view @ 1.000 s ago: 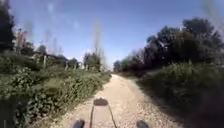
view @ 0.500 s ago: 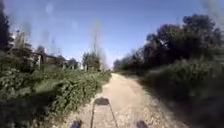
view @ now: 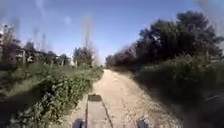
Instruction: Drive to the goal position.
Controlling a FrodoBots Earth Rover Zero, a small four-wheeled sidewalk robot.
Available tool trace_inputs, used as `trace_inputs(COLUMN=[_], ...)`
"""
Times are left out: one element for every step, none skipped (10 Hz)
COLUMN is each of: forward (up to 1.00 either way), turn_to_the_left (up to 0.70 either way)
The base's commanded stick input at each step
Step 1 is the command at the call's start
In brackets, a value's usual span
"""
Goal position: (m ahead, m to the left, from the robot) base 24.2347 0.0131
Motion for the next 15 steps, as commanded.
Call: trace_inputs(forward=[0.7, 0.7, 0.7, 0.7, 0.7, 0.7, 0.7, 0.7, 0.7, 0.7, 0.7, 0.7, 0.7, 0.7, 0.7], turn_to_the_left=[-0.27, -0.22, -0.1, 0.0, 0.0, 0.0, 0.0, 0.0, 0.0, 0.0, 0.0, 0.0, 0.0, 0.0, 0.0])
